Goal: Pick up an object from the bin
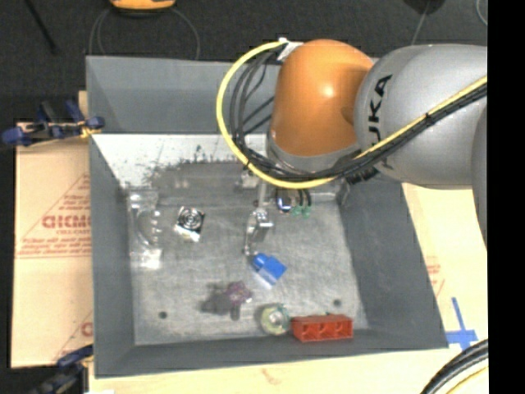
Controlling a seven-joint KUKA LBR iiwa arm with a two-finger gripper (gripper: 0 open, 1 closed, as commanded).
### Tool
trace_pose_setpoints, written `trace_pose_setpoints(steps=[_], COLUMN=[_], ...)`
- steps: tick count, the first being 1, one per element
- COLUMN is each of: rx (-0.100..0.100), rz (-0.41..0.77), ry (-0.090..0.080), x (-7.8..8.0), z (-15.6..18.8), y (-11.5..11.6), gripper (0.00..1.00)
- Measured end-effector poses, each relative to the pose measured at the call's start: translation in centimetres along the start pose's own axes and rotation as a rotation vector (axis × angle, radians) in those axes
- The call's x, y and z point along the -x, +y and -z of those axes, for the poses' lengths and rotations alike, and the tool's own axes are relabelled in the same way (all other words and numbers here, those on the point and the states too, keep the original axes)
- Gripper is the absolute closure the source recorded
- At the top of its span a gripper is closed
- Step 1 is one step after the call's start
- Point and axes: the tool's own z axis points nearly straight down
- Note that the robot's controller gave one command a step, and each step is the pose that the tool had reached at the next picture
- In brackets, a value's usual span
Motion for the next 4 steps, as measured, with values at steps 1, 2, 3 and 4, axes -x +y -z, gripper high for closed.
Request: trace_pose_setpoints(steps=[1,2,3,4], rx=[-0.002,0.000,0.000,-0.004], rz=[0.239,0.249,0.246,0.392], ry=[0.008,-0.006,-0.019,-0.009], x=[-3.9,-2.1,-1.8,-0.7], z=[-12.1,-15.1,-14.7,-0.4], y=[-4.7,-8.9,-8.8,-9.9], gripper=[0.00,0.00,1.00,1.00])
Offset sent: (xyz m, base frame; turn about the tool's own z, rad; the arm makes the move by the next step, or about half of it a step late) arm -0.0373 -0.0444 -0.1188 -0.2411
